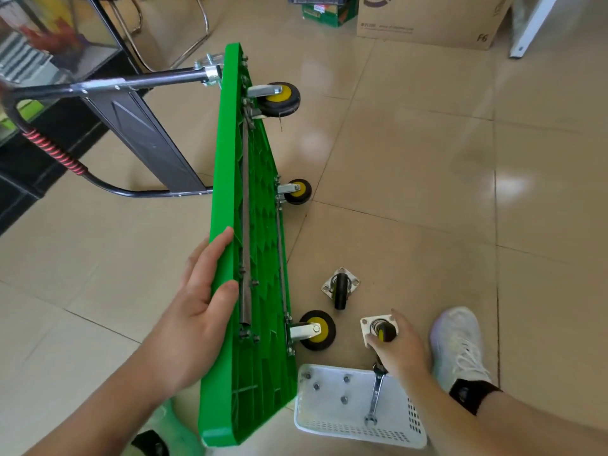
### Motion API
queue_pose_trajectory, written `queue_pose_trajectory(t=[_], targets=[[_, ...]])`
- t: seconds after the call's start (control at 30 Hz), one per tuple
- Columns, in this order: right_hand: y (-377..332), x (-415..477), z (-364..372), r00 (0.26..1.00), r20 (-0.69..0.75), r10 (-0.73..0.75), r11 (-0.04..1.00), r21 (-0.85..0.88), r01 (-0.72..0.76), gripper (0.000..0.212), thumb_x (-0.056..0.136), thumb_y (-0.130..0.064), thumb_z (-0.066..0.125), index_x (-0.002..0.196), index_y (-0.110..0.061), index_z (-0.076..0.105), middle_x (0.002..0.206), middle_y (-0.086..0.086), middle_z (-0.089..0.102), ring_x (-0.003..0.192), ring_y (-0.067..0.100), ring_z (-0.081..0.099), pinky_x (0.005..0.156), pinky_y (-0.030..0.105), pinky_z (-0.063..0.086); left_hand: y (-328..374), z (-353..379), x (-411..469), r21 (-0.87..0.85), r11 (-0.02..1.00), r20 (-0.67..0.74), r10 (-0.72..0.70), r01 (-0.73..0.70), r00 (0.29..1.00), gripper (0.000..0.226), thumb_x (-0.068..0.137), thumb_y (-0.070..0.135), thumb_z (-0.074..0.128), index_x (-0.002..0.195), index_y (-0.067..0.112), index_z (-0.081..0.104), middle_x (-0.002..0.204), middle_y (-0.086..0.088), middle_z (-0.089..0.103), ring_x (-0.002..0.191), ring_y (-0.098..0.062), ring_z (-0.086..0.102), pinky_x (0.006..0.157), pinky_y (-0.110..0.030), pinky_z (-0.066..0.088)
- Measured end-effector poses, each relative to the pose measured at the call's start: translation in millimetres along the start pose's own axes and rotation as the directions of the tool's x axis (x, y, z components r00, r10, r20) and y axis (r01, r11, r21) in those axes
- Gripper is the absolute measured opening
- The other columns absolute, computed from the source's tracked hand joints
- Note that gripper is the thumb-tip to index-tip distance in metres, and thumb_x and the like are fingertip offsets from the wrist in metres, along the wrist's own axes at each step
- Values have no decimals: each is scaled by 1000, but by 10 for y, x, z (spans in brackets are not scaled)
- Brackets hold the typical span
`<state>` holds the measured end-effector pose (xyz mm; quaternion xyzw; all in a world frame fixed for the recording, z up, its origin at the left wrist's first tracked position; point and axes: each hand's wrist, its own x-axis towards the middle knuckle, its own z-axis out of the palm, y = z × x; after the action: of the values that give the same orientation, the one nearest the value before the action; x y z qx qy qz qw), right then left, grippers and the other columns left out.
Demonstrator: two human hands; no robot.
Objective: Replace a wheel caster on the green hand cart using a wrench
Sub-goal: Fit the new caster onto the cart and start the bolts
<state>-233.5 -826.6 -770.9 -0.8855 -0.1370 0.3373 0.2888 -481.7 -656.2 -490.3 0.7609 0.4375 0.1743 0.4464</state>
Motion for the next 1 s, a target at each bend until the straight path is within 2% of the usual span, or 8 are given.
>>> queue_pose_trajectory(t=[0.07, 0.2, 0.4, 0.53, 0.63, 0.77, 0.9, 1.0], targets=[[102, 52, 70, 999, 8, 38, 999, 18, -38, 82, 58, -45, 80, 134, -30, 52, 116, -2, 69, 98, 21, 67, 84, 37, 58, 0, 4, 2, 0, 1000, -12, -9, 9, 1000, 58, 90, 39, 40, 142, 60, 27, 144, 45, 28, 136, 23, 26, 106, 4, 18], [65, 226, 154, 992, 74, 101, 993, -63, -97, 52, 68, -18, 83, 113, -20, 56, 107, 4, 69, 89, 23, 58, 75, 27, 43, -30, 2, -4, -2, 999, -27, -35, 35, 999, 61, 89, 39, 41, 145, 63, 33, 151, 36, 33, 141, 16, 28, 119, -20, 20], [149, 399, 228, 992, 80, 101, 988, -127, -90, 59, 71, -17, 85, 123, -16, 59, 112, 6, 72, 97, 24, 65, 79, 25, 47, -24, -24, -4, 3, 998, -27, -63, 63, 998, 60, 88, 45, 43, 141, 71, 30, 149, 36, 36, 142, 10, 34, 123, -38, 27], [82, 275, 101, 1000, 19, -8, 999, 47, 8, 76, 75, -18, 86, 143, -21, 52, 114, 0, 71, 93, 18, 62, 79, 19, 42, -20, -37, -11, 14, 999, -14, -46, 46, 999, 61, 89, 48, 43, 144, 69, 29, 151, 36, 33, 141, 12, 31, 119, -28, 25], [-106, 70, -78, 994, -46, -98, 987, 123, 103, 64, 79, -21, 84, 136, -26, 56, 95, -7, 70, 79, 14, 62, 65, 15, 41, -25, -34, -3, 18, 999, -2, -39, 39, 999, 60, 90, 41, 41, 143, 67, 29, 152, 36, 31, 142, 15, 27, 116, -16, 21], [-360, -258, -346, 975, -150, -165, 948, 247, 199, 60, 76, -21, 85, 129, -33, 58, 95, -10, 72, 84, 0, 64, 71, 16, 46, -37, -31, 14, 26, 999, 10, -19, 18, 1000, 57, 94, 39, 41, 145, 59, 26, 154, 32, 27, 141, 21, 21, 106, 6, 14], [-720, -701, -669, 954, -158, -254, 898, 329, 293, 64, 77, -20, 86, 127, -42, 53, 98, -25, 66, 88, -14, 61, 71, 6, 43, -51, -42, 33, 19, 1000, 29, -9, 8, 1000, 56, 94, 40, 41, 143, 60, 23, 159, 20, 24, 139, 23, 19, 104, 7, 12], [-982, -973, -844, 935, -115, -335, 852, 387, 353, 67, 75, -16, 87, 115, -56, 52, 98, -26, 67, 88, -14, 62, 77, 12, 48, -47, -53, 34, 10, 1000, 31, -1, 0, 1000, 54, 101, 35, 44, 144, 60, 22, 164, 15, 20, 146, 15, 17, 111, -1, 11]])
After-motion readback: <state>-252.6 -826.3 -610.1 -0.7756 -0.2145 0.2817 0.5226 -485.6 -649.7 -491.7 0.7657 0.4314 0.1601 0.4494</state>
